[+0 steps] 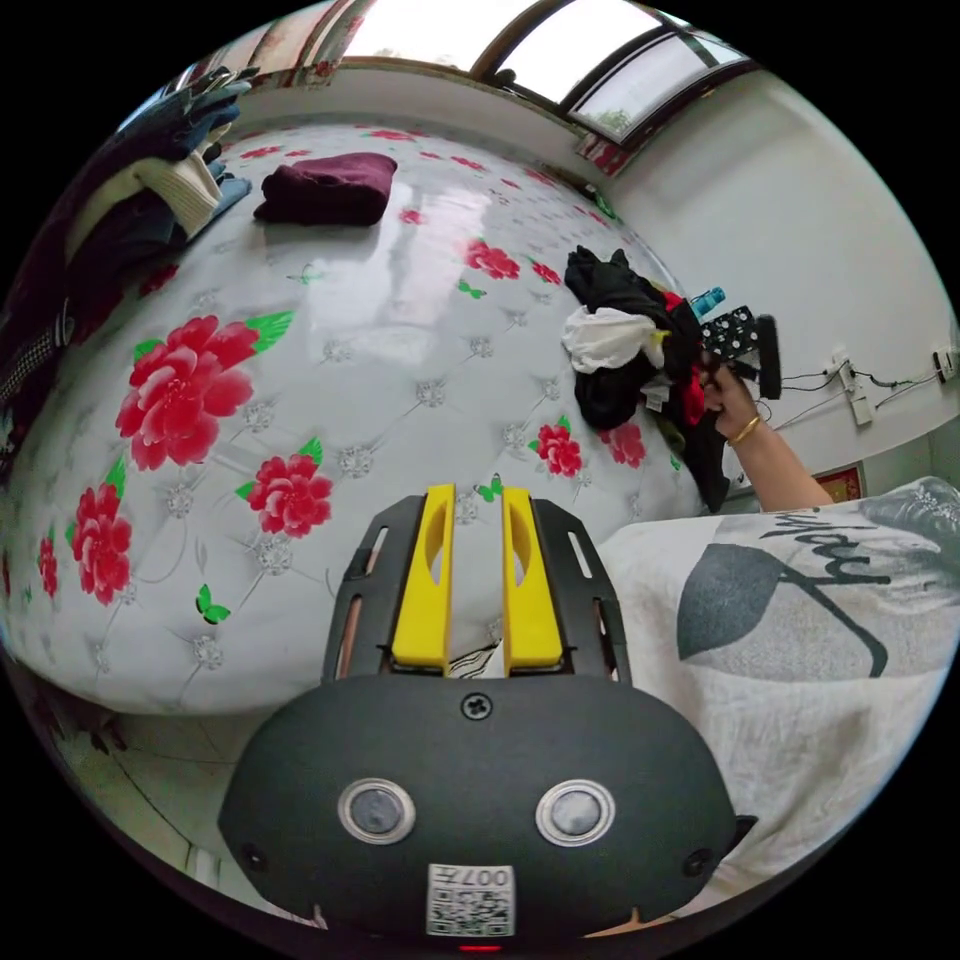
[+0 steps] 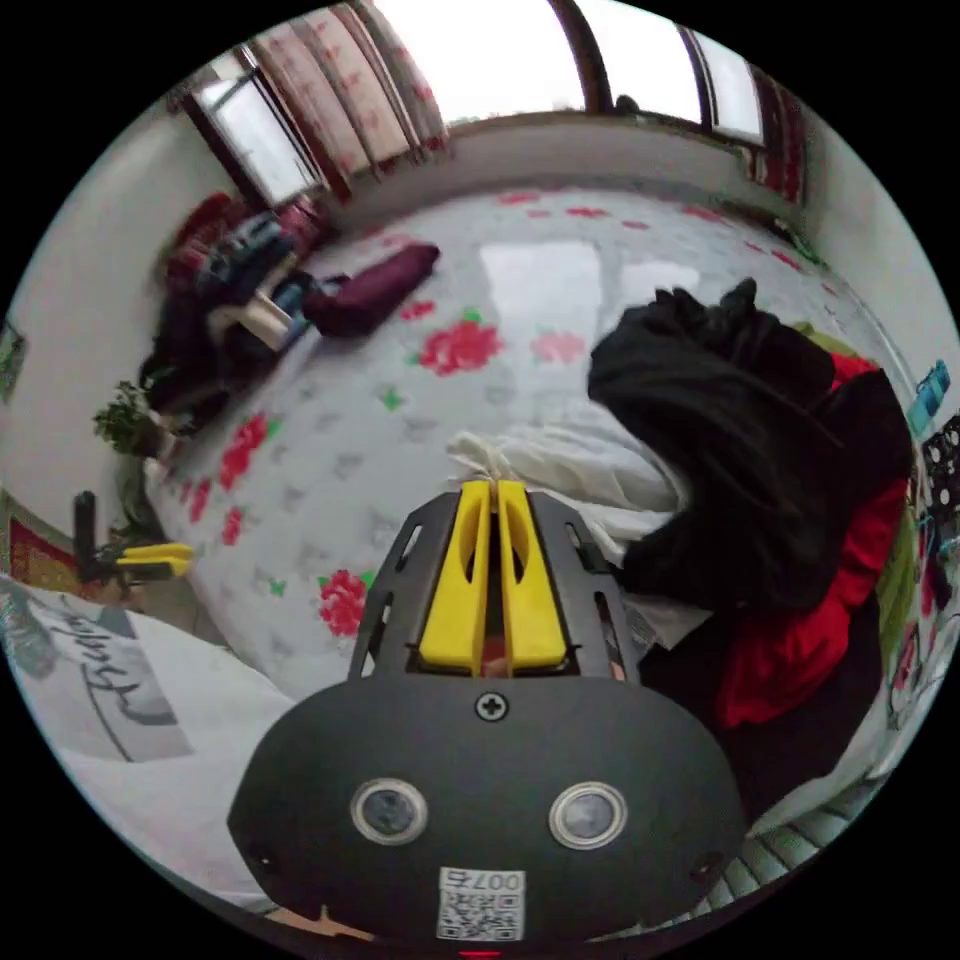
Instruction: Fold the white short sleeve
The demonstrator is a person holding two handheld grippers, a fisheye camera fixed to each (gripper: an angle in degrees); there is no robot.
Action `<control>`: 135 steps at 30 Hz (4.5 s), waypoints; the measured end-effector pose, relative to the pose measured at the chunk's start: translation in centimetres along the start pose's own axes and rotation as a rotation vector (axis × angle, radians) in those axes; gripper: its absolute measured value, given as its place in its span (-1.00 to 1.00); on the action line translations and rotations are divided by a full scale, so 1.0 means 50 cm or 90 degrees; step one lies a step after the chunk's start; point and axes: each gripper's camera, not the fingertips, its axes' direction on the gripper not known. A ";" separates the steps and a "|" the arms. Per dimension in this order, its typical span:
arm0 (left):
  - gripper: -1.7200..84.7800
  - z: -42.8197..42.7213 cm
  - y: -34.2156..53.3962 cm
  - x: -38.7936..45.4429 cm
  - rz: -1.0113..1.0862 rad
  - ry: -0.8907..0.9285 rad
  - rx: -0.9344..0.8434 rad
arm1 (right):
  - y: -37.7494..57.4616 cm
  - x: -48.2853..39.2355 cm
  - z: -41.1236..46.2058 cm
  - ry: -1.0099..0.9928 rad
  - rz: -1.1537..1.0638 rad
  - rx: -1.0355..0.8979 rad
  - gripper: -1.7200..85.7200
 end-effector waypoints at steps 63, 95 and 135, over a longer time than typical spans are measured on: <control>-0.98 -0.957 0.243 -0.055 0.478 0.070 0.452 | 0.059 -0.645 -0.715 -0.026 -0.337 0.456 -0.86; -0.65 -0.090 0.172 -0.486 -0.214 -0.109 -0.075 | 0.306 -0.184 0.197 -0.053 0.047 -0.210 -0.75; -0.90 0.179 -0.007 -0.455 -0.019 -0.157 -0.107 | 0.113 -0.148 0.365 0.048 0.045 -0.131 -0.81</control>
